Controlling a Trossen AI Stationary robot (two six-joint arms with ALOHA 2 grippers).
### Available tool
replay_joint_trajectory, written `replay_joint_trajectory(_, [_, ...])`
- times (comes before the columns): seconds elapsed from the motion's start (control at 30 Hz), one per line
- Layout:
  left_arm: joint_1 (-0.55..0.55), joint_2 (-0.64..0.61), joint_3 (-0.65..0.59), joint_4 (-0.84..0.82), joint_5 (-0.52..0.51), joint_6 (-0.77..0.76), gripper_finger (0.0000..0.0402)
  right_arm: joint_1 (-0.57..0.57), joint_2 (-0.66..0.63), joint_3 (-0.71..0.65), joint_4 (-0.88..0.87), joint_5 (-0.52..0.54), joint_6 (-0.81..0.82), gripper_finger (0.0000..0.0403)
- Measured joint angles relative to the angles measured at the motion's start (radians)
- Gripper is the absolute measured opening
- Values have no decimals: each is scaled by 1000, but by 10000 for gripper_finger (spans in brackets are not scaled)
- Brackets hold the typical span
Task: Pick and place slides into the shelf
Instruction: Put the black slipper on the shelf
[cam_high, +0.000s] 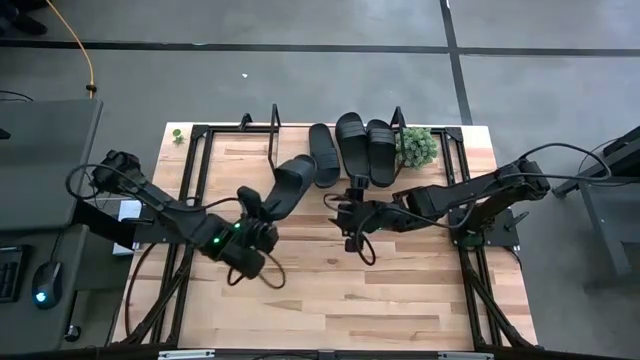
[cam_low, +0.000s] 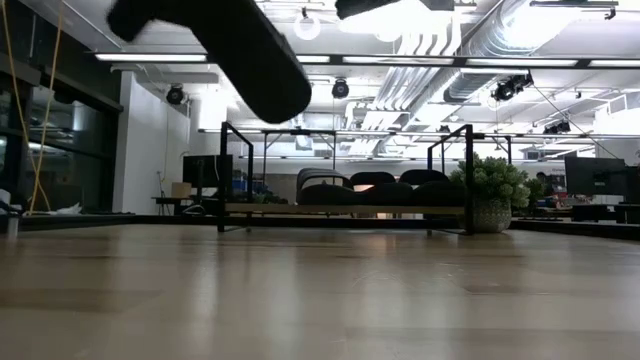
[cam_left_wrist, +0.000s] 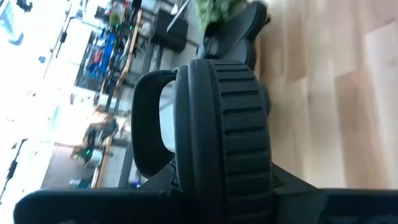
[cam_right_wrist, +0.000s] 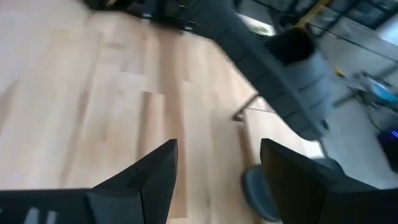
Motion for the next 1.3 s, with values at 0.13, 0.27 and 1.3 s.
replay_joint_trajectory(0.13, [-66, -42, 0, 0, -9, -1, 68, 2, 0, 0, 18, -69, -49, 220])
replay_joint_trajectory(0.27, [-130, -87, 0, 7, -42, -5, 80, 2, 0, 0, 50, -104, -91, 220])
replay_joint_trajectory(1.3, [-453, -179, 0, 287, -51, 205, 69, -3, -26, 0, 194, -177, -332, 220])
